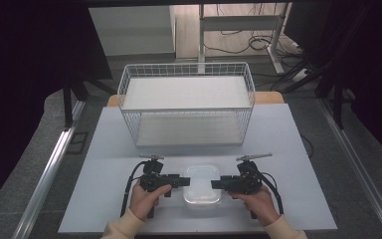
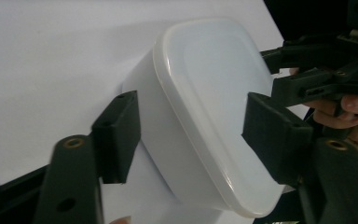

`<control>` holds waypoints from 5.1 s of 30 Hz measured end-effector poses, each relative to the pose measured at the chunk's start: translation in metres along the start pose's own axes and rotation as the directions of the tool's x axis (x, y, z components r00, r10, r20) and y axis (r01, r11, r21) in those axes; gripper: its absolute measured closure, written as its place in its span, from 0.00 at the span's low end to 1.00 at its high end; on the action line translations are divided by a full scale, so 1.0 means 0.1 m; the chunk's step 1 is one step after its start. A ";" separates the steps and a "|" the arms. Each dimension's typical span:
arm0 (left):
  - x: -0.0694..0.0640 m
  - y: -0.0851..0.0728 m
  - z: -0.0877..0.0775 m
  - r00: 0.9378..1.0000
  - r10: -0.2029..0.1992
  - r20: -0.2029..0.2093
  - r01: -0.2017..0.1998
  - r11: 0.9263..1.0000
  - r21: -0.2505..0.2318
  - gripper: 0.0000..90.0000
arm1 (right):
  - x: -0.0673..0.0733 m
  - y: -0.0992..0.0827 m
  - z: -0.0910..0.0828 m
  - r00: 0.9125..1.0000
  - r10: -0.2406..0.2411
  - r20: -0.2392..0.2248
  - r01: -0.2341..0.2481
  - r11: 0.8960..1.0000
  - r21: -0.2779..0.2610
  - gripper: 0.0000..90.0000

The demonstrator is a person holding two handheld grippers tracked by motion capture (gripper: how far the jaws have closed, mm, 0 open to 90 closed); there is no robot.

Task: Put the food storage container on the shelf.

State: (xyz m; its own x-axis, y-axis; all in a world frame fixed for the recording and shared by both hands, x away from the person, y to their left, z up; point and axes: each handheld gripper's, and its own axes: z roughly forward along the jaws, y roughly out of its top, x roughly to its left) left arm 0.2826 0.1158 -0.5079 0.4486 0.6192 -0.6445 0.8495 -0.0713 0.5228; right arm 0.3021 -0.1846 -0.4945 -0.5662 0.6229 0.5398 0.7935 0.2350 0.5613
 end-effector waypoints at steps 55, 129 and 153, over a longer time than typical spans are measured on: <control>-0.22 -0.03 -0.41 0.993 0.095 0.074 -0.084 0.987 -0.138 0.89 | 0.19 -0.07 -0.40 0.997 -0.020 -0.073 0.008 0.988 -0.153 0.89; -0.83 1.87 -1.40 0.939 0.343 -0.022 -0.333 0.892 -0.305 0.89 | 0.82 1.87 -1.14 0.961 -0.272 0.046 0.272 0.907 -0.321 0.89; -0.30 2.39 -1.36 0.978 0.206 -0.003 -0.198 0.934 -0.296 0.89 | 0.51 2.59 -0.75 0.982 -0.185 -0.027 0.173 0.955 -0.240 0.89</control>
State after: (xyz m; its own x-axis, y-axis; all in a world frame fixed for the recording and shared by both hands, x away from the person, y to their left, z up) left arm 0.4345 0.1866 -0.2877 0.6135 0.5931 -0.5214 0.6229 0.0425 0.7812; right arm 0.4618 -0.1477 -0.2748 -0.7089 0.5481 0.4439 0.6066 0.1527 0.7802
